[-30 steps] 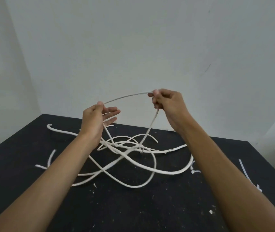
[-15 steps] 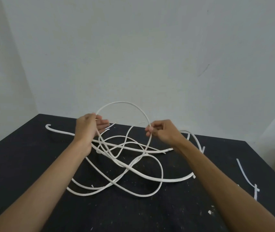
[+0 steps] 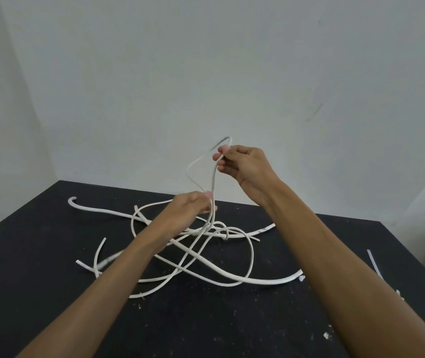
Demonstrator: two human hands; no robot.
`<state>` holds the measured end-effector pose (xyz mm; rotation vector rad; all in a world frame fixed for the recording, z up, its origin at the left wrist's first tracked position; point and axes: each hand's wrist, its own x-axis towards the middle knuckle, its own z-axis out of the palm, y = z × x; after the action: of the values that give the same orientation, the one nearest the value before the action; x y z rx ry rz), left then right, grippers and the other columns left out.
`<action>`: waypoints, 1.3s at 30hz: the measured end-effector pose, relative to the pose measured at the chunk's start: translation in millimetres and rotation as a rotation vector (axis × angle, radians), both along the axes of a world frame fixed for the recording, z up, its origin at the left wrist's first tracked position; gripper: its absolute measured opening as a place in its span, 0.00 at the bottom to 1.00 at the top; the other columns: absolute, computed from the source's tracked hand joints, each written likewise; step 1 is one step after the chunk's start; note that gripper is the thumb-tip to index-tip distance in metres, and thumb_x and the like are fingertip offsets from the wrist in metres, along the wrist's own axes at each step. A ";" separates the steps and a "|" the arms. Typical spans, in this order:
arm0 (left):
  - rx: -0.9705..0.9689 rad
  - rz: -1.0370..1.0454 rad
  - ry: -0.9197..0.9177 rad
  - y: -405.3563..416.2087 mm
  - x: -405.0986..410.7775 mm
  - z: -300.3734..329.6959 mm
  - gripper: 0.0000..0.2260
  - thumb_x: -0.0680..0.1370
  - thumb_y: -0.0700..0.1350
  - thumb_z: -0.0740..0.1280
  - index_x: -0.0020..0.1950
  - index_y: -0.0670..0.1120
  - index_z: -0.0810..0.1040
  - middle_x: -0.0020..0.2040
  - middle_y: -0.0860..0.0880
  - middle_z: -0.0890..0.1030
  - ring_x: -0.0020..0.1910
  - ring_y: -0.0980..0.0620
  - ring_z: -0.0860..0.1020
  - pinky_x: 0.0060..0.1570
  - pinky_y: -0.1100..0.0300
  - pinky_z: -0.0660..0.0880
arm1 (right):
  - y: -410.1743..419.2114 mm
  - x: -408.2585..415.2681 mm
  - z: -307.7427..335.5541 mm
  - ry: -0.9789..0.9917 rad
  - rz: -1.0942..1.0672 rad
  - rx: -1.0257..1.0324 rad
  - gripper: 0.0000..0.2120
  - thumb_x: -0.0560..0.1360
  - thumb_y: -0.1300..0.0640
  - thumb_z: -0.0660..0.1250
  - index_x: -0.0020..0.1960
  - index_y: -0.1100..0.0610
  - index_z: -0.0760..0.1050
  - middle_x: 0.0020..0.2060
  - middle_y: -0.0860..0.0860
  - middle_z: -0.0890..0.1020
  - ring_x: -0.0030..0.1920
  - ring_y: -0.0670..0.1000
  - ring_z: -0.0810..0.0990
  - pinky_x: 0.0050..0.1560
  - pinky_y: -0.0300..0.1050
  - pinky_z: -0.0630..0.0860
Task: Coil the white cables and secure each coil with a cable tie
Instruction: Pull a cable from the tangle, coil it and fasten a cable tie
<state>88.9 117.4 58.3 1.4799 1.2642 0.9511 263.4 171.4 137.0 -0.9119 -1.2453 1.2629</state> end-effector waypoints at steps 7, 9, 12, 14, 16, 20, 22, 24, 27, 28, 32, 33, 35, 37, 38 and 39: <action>0.109 0.097 -0.017 1.1 8.4 8.0 0.08 0.85 0.42 0.69 0.54 0.38 0.83 0.44 0.45 0.89 0.47 0.47 0.89 0.51 0.53 0.86 | -1.7 12.5 -16.1 0.042 0.031 -0.046 0.12 0.87 0.65 0.63 0.65 0.72 0.77 0.59 0.65 0.85 0.50 0.54 0.89 0.54 0.43 0.85; 0.111 0.171 -0.115 5.9 5.5 14.8 0.07 0.85 0.39 0.68 0.53 0.35 0.82 0.43 0.41 0.89 0.46 0.42 0.89 0.48 0.50 0.87 | -5.3 18.5 -35.2 -0.095 0.022 -0.056 0.14 0.87 0.63 0.64 0.69 0.67 0.77 0.62 0.62 0.84 0.52 0.53 0.88 0.54 0.43 0.84; 0.109 0.270 -0.247 12.5 0.2 31.1 0.08 0.86 0.39 0.67 0.53 0.35 0.82 0.43 0.40 0.89 0.44 0.42 0.89 0.46 0.50 0.87 | -18.5 25.8 -67.9 -0.323 0.117 -0.085 0.13 0.86 0.63 0.65 0.70 0.61 0.79 0.62 0.56 0.86 0.55 0.52 0.86 0.51 0.39 0.82; 0.106 0.312 -0.316 14.6 -1.3 41.4 0.09 0.86 0.39 0.66 0.53 0.34 0.81 0.44 0.40 0.89 0.44 0.43 0.89 0.44 0.52 0.87 | -28.9 25.4 -84.8 -0.444 0.208 -0.098 0.14 0.86 0.61 0.66 0.69 0.55 0.82 0.62 0.52 0.87 0.59 0.51 0.85 0.53 0.38 0.82; 0.097 0.338 -0.354 16.5 -2.6 46.5 0.09 0.86 0.40 0.66 0.54 0.35 0.82 0.45 0.40 0.89 0.44 0.43 0.89 0.44 0.52 0.87 | -34.8 20.6 -95.0 -0.502 0.242 -0.079 0.15 0.86 0.58 0.67 0.70 0.49 0.82 0.62 0.47 0.87 0.63 0.51 0.84 0.61 0.43 0.81; 0.077 0.358 -0.456 19.3 -9.5 46.4 0.09 0.87 0.41 0.64 0.57 0.36 0.81 0.48 0.39 0.88 0.46 0.43 0.89 0.45 0.54 0.87 | -37.4 7.8 -100.8 -0.614 0.209 -0.021 0.15 0.86 0.53 0.67 0.71 0.44 0.81 0.62 0.44 0.86 0.66 0.48 0.81 0.67 0.50 0.78; 0.058 0.374 -0.529 20.2 -13.7 45.6 0.10 0.88 0.42 0.64 0.57 0.37 0.81 0.49 0.40 0.88 0.48 0.44 0.89 0.45 0.56 0.87 | -39.8 3.8 -102.0 -0.639 0.183 -0.022 0.14 0.87 0.51 0.65 0.69 0.46 0.82 0.61 0.44 0.86 0.64 0.47 0.81 0.63 0.47 0.77; 0.040 0.394 -0.580 19.2 -16.5 43.3 0.10 0.88 0.43 0.63 0.58 0.39 0.81 0.49 0.40 0.88 0.50 0.44 0.89 0.42 0.58 0.85 | -40.8 0.8 -104.5 -0.660 0.135 0.012 0.12 0.87 0.51 0.64 0.64 0.47 0.85 0.57 0.45 0.87 0.59 0.46 0.82 0.61 0.45 0.76; 0.015 0.290 -0.555 13.2 -18.2 31.7 0.11 0.88 0.46 0.63 0.61 0.40 0.79 0.52 0.42 0.89 0.55 0.45 0.88 0.50 0.53 0.85 | -37.2 -4.3 -110.3 -0.716 0.064 0.064 0.10 0.86 0.50 0.67 0.52 0.47 0.87 0.47 0.47 0.88 0.51 0.45 0.82 0.62 0.49 0.77; -0.001 0.212 -0.504 10.4 -17.2 25.4 0.12 0.88 0.48 0.63 0.63 0.40 0.78 0.54 0.43 0.89 0.57 0.47 0.87 0.55 0.50 0.84 | -35.4 -5.9 -112.3 -0.716 0.053 0.064 0.11 0.86 0.50 0.67 0.50 0.48 0.87 0.46 0.47 0.88 0.50 0.45 0.83 0.62 0.50 0.77; -0.076 0.056 -0.327 1.0 -7.1 4.6 0.14 0.89 0.48 0.60 0.65 0.39 0.77 0.55 0.43 0.89 0.57 0.43 0.87 0.61 0.47 0.82 | -33.7 -8.1 -117.2 -0.662 0.013 0.043 0.09 0.85 0.51 0.68 0.52 0.49 0.87 0.43 0.44 0.87 0.48 0.42 0.83 0.57 0.44 0.77; -0.082 0.083 -0.342 2.0 -5.7 3.5 0.13 0.90 0.46 0.59 0.64 0.37 0.76 0.52 0.41 0.88 0.54 0.41 0.87 0.60 0.46 0.82 | -35.2 -7.8 -117.9 -0.647 0.010 0.042 0.09 0.85 0.51 0.69 0.53 0.49 0.88 0.41 0.42 0.86 0.45 0.38 0.82 0.54 0.41 0.75; -0.078 0.153 -0.430 4.4 -4.5 9.8 0.12 0.90 0.41 0.56 0.59 0.36 0.76 0.44 0.40 0.84 0.47 0.42 0.87 0.56 0.46 0.84 | -37.3 -5.0 -120.4 -0.626 0.005 0.042 0.09 0.85 0.50 0.69 0.53 0.50 0.88 0.38 0.40 0.85 0.39 0.34 0.79 0.49 0.36 0.72; -0.061 0.219 -0.594 9.5 -6.9 26.2 0.11 0.88 0.35 0.53 0.53 0.38 0.74 0.38 0.44 0.76 0.36 0.47 0.83 0.51 0.46 0.84 | -38.8 -0.6 -124.2 -0.618 0.005 0.038 0.09 0.84 0.49 0.70 0.54 0.50 0.88 0.39 0.39 0.85 0.40 0.33 0.79 0.49 0.36 0.71; -0.053 0.252 -0.702 12.8 -10.1 38.5 0.11 0.85 0.32 0.52 0.51 0.39 0.73 0.35 0.45 0.74 0.31 0.50 0.80 0.48 0.47 0.84 | -39.8 1.9 -125.7 -0.632 0.007 0.031 0.09 0.84 0.48 0.70 0.55 0.49 0.88 0.41 0.38 0.86 0.43 0.34 0.80 0.52 0.37 0.72; -0.051 0.285 -0.826 17.9 -15.0 52.0 0.13 0.83 0.29 0.51 0.48 0.40 0.72 0.33 0.46 0.73 0.28 0.51 0.77 0.44 0.49 0.85 | -39.8 4.7 -128.0 -0.655 0.007 0.022 0.09 0.84 0.47 0.70 0.56 0.47 0.89 0.44 0.38 0.87 0.48 0.35 0.81 0.56 0.39 0.75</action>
<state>73.9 135.3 110.4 0.7188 0.8664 1.4995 268.1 131.7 9.0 -1.3668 -1.7592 0.9761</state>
